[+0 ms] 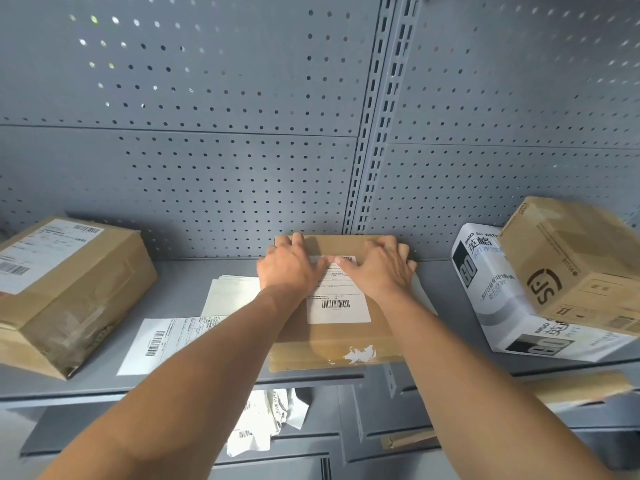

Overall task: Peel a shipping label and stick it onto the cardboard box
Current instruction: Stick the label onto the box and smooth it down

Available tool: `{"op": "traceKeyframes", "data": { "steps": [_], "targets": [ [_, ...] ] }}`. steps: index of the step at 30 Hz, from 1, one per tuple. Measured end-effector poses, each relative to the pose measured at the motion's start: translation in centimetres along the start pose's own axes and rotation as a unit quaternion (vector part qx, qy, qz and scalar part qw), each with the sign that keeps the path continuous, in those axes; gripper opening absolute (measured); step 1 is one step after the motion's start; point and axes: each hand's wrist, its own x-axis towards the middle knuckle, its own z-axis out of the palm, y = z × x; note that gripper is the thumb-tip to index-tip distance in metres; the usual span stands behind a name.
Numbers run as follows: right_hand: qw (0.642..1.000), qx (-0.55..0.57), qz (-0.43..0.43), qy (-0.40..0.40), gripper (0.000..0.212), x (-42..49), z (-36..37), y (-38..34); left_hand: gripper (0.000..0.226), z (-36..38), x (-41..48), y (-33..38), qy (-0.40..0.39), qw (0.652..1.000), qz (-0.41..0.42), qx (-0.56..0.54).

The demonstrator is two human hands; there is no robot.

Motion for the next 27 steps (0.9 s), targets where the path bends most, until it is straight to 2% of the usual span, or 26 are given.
{"op": "traceKeyframes", "data": {
  "steps": [3,5,8,12,15,21,27],
  "targets": [
    [1.000,-0.002,-0.007,-0.007,0.104,-0.1,-0.2,-0.1,0.076,-0.1,0.1,0.1,0.007,1.000,0.005,-0.001],
    [1.000,0.001,-0.009,-0.006,0.100,-0.2,-0.3,-0.2,0.075,-0.1,0.1,0.1,0.006,1.000,0.002,-0.002],
    [1.000,0.015,-0.003,0.012,0.074,-0.2,-0.3,-0.1,0.067,-0.2,0.1,0.0,0.002,1.000,-0.011,-0.026],
    [0.998,0.049,0.011,0.033,0.042,0.0,-0.1,0.1,0.023,0.3,0.5,-0.4,0.027,0.997,-0.011,-0.073],
    [0.997,0.069,0.010,0.041,0.028,0.0,0.0,0.3,0.024,0.3,0.5,-0.4,0.030,0.997,-0.011,-0.077],
    [0.997,0.066,-0.003,0.050,0.024,0.1,0.4,0.4,0.025,0.5,0.7,-0.7,0.026,0.996,-0.010,-0.080],
    [0.998,0.045,-0.047,0.025,0.035,-0.1,-1.5,1.4,0.027,-0.1,0.6,-0.3,0.012,0.993,-0.016,-0.119]
  ]
}}
